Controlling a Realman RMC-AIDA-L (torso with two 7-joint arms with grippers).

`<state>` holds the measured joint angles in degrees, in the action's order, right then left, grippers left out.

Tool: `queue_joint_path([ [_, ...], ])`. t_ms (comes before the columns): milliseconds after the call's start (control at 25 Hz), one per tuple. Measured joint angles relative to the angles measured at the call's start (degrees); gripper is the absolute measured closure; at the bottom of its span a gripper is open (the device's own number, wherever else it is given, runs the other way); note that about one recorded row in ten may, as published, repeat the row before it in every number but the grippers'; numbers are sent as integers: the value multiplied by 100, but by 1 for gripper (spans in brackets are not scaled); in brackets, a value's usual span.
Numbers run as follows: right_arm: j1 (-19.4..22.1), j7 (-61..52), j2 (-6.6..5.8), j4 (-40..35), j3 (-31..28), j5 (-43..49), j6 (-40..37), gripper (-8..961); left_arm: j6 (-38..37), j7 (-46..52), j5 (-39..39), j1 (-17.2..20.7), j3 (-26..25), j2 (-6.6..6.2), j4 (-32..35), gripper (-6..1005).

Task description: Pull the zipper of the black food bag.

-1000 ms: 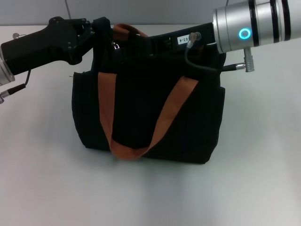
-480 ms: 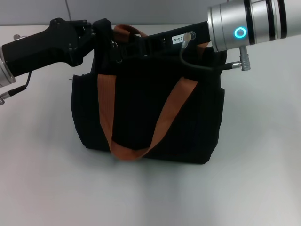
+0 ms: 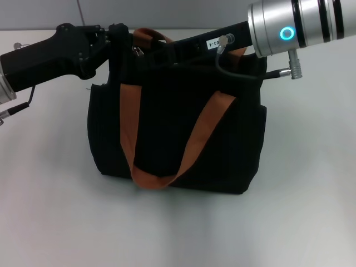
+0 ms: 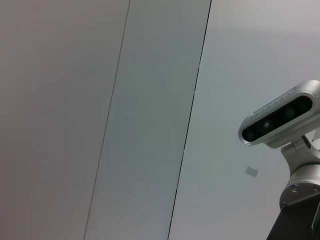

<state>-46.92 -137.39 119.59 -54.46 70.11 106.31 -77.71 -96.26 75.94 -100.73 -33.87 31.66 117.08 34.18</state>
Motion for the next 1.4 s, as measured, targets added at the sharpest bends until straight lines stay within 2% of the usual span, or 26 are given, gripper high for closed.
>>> queue_joint_path([
  [400,-101,-29,-33,280,-66,-65,14,939,-3,-6,1,5,9,11,3,972],
  [600,-163,-16,-33,377,-67,-147,18,815,-28,-17,2,3,12,9,3,972],
  [1400,-296,76,-25,404,12,-162,62,938,-6,-42,4,53,29,17,1,972],
])
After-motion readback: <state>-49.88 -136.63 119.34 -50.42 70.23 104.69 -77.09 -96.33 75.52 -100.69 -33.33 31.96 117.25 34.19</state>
